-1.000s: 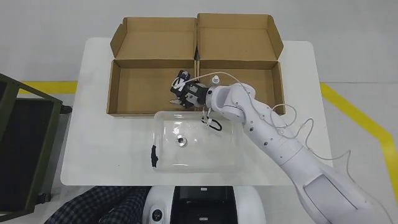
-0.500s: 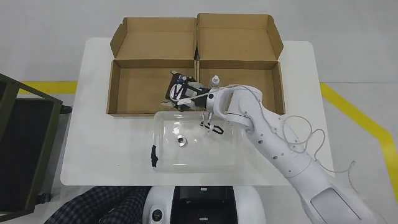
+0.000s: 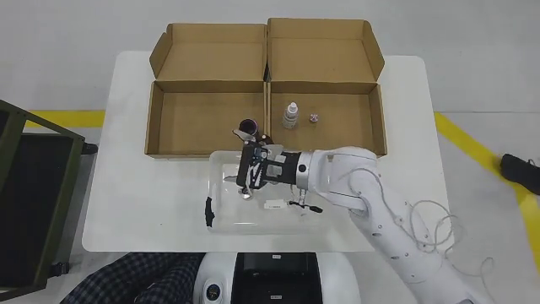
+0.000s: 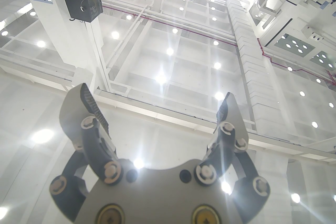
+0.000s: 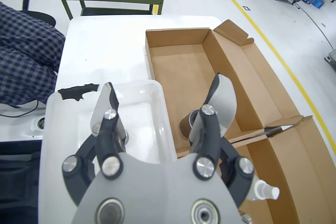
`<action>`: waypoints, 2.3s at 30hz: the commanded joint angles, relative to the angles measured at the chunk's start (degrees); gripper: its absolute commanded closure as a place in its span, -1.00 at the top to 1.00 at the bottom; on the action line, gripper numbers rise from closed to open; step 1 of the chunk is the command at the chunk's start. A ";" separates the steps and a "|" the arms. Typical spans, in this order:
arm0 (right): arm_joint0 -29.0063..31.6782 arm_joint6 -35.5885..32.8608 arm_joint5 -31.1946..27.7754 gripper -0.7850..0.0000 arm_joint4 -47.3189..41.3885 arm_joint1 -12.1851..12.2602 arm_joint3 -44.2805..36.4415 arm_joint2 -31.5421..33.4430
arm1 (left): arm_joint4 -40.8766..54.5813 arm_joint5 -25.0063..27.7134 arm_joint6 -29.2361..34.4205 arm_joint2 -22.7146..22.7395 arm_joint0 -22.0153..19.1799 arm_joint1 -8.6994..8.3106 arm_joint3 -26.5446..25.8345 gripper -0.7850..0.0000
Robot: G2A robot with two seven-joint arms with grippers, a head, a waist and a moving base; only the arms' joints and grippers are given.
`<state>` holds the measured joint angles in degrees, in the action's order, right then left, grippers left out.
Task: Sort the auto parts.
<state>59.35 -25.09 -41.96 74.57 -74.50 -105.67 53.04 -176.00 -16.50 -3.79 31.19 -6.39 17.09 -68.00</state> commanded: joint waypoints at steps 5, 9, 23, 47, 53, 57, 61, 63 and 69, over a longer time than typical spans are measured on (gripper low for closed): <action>4.03 0.62 -1.20 0.58 2.89 0.63 -1.56 -1.26 | 0.00 0.00 0.00 0.00 0.00 0.00 0.00 1.00; 6.03 1.70 -1.48 0.57 4.73 1.09 -1.58 -1.26 | 0.00 0.00 0.00 0.00 0.00 0.00 0.00 1.00; 7.50 5.16 -1.36 0.55 9.74 1.76 1.82 -2.30 | 0.00 0.00 0.00 0.00 0.00 0.00 0.00 1.00; 3.49 6.46 0.81 0.36 11.93 1.06 12.64 -5.66 | 0.00 0.00 0.00 0.00 0.00 0.00 0.00 1.00; 2.69 6.09 1.36 -0.06 11.56 0.74 14.48 -6.65 | 0.00 0.00 0.00 0.00 0.00 0.00 0.00 1.00; 2.30 5.58 1.25 -0.07 11.21 0.63 15.13 -6.96 | 0.00 0.00 0.00 0.00 0.00 0.00 0.00 1.00; 2.27 5.23 0.95 -0.25 11.05 0.68 15.01 -6.91 | 0.00 0.00 0.00 0.00 0.00 0.00 0.00 1.00; 2.39 5.13 0.80 -0.70 10.89 0.74 14.70 -6.77 | 0.00 0.00 0.00 0.00 0.00 0.00 0.00 1.00; 2.74 5.42 -0.03 -1.00 10.09 0.93 12.99 -6.44 | 0.00 0.00 0.00 0.00 0.00 0.00 0.00 1.00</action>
<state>62.06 -19.90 -41.86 84.99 -73.60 -92.35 46.47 -176.00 -16.50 -3.79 31.19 -6.39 17.09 -68.00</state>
